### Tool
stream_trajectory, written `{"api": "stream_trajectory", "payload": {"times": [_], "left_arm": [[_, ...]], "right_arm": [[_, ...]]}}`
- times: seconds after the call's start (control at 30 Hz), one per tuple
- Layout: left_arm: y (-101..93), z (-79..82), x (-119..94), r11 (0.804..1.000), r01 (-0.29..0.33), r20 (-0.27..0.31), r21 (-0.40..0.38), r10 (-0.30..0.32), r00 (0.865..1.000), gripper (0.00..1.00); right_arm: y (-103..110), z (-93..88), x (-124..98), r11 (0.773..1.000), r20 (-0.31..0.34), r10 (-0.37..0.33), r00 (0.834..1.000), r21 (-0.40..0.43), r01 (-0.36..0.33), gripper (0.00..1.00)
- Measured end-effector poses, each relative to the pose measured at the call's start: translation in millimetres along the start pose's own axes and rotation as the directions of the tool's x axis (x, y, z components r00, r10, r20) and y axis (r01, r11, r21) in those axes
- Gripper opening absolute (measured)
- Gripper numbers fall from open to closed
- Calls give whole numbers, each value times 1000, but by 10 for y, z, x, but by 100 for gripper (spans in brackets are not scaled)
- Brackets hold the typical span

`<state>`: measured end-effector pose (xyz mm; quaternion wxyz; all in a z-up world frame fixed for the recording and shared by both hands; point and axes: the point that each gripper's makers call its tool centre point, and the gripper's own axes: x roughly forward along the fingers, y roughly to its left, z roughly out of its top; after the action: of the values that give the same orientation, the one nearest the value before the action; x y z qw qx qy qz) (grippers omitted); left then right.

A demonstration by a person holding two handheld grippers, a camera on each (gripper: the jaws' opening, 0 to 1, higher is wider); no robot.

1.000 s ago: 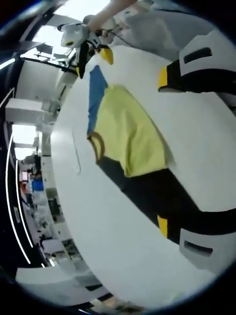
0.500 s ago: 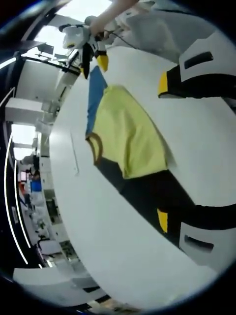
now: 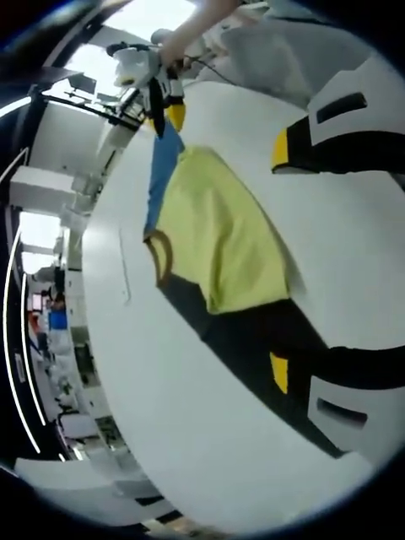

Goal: Fold the garment on the visible template until the final outline fits inside the template.

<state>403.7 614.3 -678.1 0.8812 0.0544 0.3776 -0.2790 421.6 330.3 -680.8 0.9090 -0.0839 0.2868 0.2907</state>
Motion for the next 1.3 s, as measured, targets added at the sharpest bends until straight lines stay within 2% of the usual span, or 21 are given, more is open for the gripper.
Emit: {"api": "stream_trajectory", "payload": {"times": [0.13, 0.57, 0.87, 0.97, 1.17, 1.3], "left_arm": [[3, -9, 24, 1000, 2, -5, -4, -2, 1000, 79], [35, -27, 136, 1000, 1, -9, -7, -1, 1000, 68], [71, -54, 205, 1000, -1, -9, -31, 0, 1000, 56], [78, -77, 226, 999, 0, -15, -40, -1, 1000, 56], [98, -107, 254, 998, -1, -14, -66, 0, 1000, 48], [106, -143, 290, 997, 4, -22, -76, -6, 1000, 46]], "right_arm": [[-41, -22, 30, 1000, 0, -1, 1000, -1, 1, 27], [-135, -109, 116, 1000, -20, -3, 1000, 20, 3, 17], [-165, -163, 134, 999, -39, -6, 999, 31, 7, 17], [-156, -176, 137, 1000, -44, -3, 999, 30, 4, 18], [-136, -201, 142, 1000, -53, -2, 999, 24, 4, 18], [-128, -217, 149, 1000, -61, 2, 998, 19, 0, 19]]}}
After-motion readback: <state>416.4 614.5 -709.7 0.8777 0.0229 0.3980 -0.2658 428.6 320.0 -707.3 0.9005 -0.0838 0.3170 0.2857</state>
